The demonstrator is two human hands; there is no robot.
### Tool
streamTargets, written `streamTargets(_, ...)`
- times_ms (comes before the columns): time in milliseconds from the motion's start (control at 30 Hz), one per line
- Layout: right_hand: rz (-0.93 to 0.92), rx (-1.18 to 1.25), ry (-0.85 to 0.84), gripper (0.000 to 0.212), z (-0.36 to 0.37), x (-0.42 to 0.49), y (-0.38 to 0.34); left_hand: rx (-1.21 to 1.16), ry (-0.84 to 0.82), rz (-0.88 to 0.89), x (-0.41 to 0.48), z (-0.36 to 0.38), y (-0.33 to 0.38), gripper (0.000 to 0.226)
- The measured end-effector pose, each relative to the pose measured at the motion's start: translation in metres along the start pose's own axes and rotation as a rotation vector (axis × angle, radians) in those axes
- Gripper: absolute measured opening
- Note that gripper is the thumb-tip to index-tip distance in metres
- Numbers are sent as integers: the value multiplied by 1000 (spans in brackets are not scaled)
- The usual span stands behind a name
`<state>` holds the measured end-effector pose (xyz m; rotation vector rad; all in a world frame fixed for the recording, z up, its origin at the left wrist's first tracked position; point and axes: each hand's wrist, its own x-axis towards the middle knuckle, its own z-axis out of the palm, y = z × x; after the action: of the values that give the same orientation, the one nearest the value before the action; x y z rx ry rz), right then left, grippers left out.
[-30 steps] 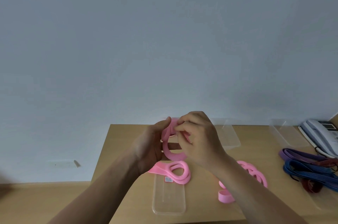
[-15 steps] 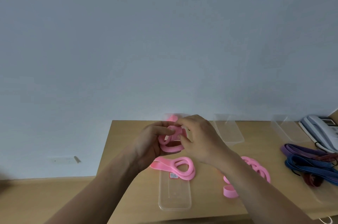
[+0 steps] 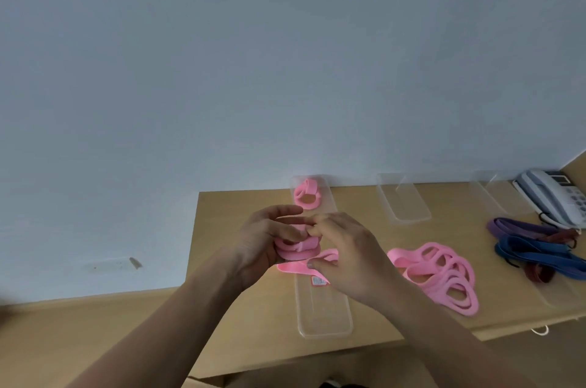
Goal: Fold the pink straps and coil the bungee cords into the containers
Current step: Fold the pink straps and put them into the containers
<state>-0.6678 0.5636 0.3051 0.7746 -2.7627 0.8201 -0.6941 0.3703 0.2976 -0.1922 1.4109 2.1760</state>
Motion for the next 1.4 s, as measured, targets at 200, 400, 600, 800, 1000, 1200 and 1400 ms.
streamTargets(200,1,-15,53,26,15,-1,5,75,-30,-61,13,-9,-10,63)
streamTargets(400,-41,-63,23,38,29,11,36,114,-18,-101,38,-14,-11,49)
streamTargets(600,-5,-132,-11,37,36,43,103,408,272,-88,90,-19,-13,21)
streamTargets(800,81,-195,-118,36,53,93,152,739,497,-66,149,-20,-29,31)
streamTargets(1000,-4,-236,-249,41,77,116,177,1033,540,-39,181,-24,-47,44)
streamTargets(1200,3,-275,-226,28,90,118,194,976,586,1,185,-28,-63,44)
streamTargets(1400,18,-269,-241,24,100,115,197,924,603,31,186,-27,-67,42)
